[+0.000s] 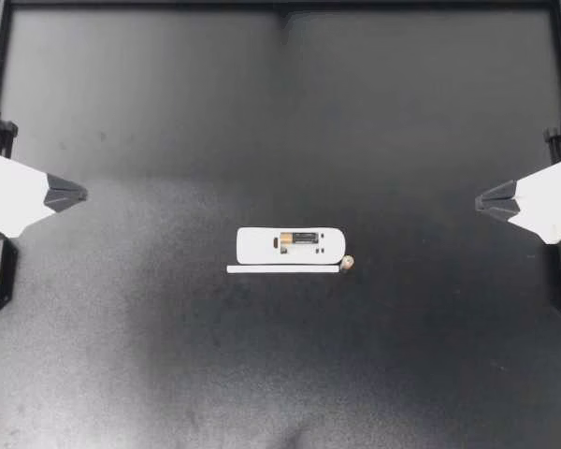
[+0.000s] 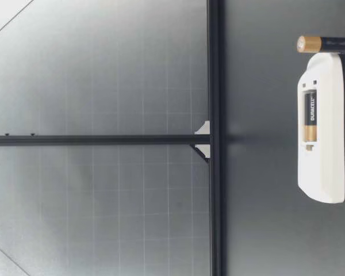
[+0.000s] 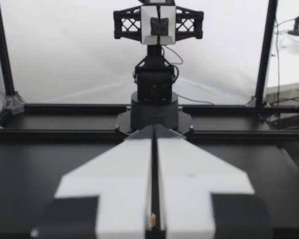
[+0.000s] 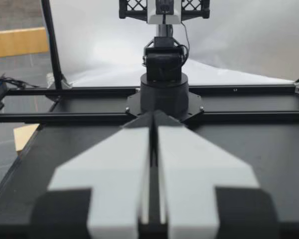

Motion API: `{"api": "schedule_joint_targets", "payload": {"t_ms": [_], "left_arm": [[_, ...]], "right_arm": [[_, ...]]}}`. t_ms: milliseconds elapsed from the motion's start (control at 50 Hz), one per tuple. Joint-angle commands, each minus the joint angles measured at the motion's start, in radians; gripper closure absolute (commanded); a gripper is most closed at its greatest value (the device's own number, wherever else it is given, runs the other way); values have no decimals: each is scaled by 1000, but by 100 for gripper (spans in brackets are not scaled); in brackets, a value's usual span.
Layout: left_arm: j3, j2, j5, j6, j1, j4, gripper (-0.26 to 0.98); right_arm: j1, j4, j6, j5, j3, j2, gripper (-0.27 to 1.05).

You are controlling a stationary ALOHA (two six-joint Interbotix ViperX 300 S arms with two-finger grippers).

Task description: Place the battery into the slot of the remote controller.

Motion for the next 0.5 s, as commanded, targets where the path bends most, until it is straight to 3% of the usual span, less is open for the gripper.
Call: {"api": "schedule_joint_targets", "payload": {"t_ms": [0,240,480], "left_arm": [[-14,6,-18,2,8,0,92],[-11,6,-35,11,8,0,92],[-5,12,-35,8,8,0,92]], "right_arm": [[-2,0,0,-12,-20,5,92],[-9,0,3,15,-80,71,96],[-55,5,6,284,-216,267,96]]}}
